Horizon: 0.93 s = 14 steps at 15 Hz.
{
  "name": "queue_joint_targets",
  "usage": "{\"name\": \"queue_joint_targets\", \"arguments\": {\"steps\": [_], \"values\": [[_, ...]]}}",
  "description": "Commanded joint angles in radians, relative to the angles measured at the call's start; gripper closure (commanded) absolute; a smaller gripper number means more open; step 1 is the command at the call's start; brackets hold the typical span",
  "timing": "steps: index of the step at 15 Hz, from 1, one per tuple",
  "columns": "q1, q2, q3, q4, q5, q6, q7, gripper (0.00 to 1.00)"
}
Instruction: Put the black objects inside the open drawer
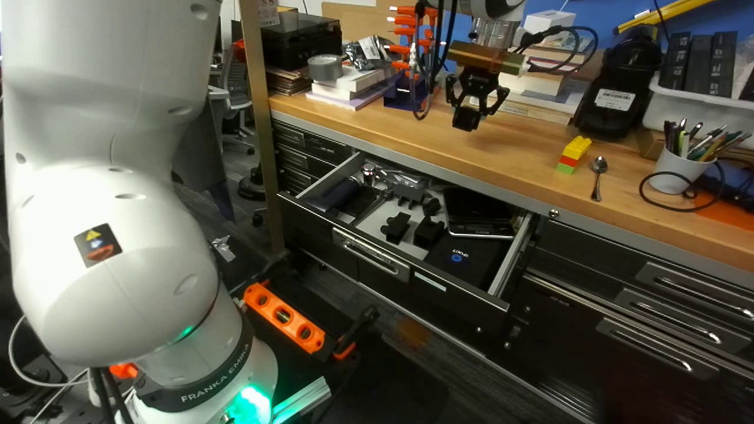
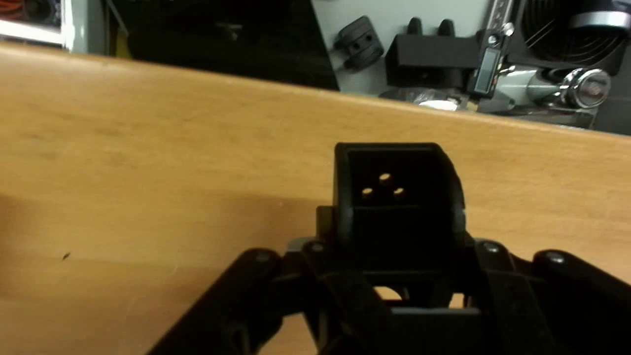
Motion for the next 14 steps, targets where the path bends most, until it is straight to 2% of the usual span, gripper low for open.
{"name": "queue_joint_targets", "arguments": {"steps": [1,4,6,11,14], "values": [[0.029,-0.17,-0.014,-0.247,0.055,0.059,0.078,0.74],[0.06,-0.261,-0.016,-0.408,0.067,0.113,0.146,0.74],[0.088,-0.314,-0.015,-0.518,0.059,0.195,0.206,0.74],[0.152,-0.427,-0.012,-0.812,0.028,0.477,0.347,0.74],[0.17,-0.447,-0.011,-0.931,0.029,0.615,0.39,0.74]]}}
